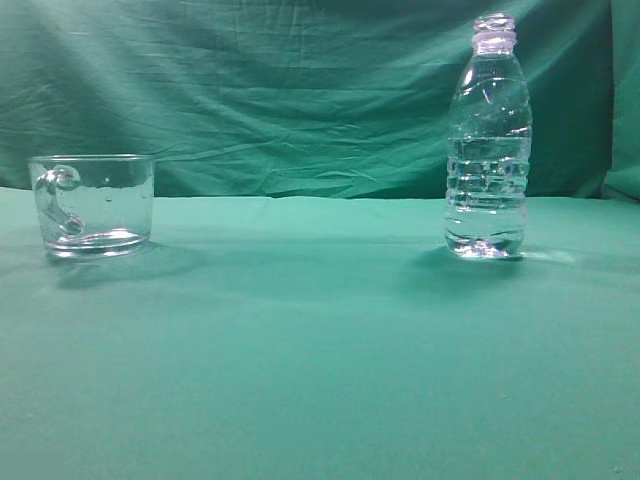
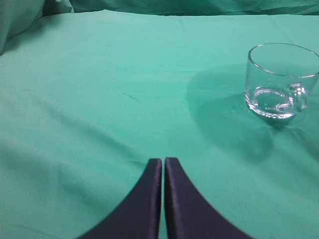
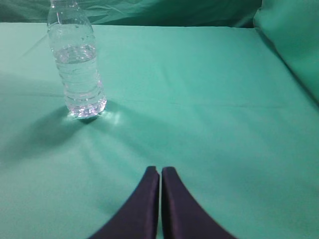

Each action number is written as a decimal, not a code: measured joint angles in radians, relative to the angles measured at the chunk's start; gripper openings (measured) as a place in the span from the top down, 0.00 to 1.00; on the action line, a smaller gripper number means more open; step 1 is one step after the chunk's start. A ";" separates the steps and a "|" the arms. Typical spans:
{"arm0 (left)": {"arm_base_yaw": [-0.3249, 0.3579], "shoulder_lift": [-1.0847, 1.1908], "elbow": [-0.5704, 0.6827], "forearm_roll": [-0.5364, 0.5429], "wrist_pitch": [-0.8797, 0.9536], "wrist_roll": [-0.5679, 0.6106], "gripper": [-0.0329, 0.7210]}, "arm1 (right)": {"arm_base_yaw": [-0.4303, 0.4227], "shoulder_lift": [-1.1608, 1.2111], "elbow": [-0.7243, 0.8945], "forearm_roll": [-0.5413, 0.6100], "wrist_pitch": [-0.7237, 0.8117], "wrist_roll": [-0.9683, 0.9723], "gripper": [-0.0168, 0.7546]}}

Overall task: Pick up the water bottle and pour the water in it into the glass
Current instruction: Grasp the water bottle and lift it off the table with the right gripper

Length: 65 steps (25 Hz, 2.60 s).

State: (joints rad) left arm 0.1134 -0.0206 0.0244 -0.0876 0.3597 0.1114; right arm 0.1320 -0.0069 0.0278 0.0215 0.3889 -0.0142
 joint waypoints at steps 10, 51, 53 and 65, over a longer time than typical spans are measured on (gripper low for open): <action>0.000 0.000 0.000 0.000 0.000 0.000 0.96 | 0.000 0.000 0.001 0.009 -0.040 -0.002 0.98; 0.000 0.000 0.000 0.000 0.000 0.000 0.96 | 0.180 1.353 -0.353 -0.176 -1.056 0.132 0.18; 0.000 0.000 0.000 0.000 0.000 0.000 0.96 | 0.180 1.410 -0.381 -0.176 -1.076 0.132 0.14; 0.000 0.000 0.000 0.000 0.000 0.000 0.96 | 0.180 1.788 -0.518 -0.209 -1.311 0.185 0.11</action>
State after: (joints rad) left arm 0.1134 -0.0206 0.0244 -0.0876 0.3597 0.1114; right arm 0.3123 1.7809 -0.4903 -0.1877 -0.9220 0.1703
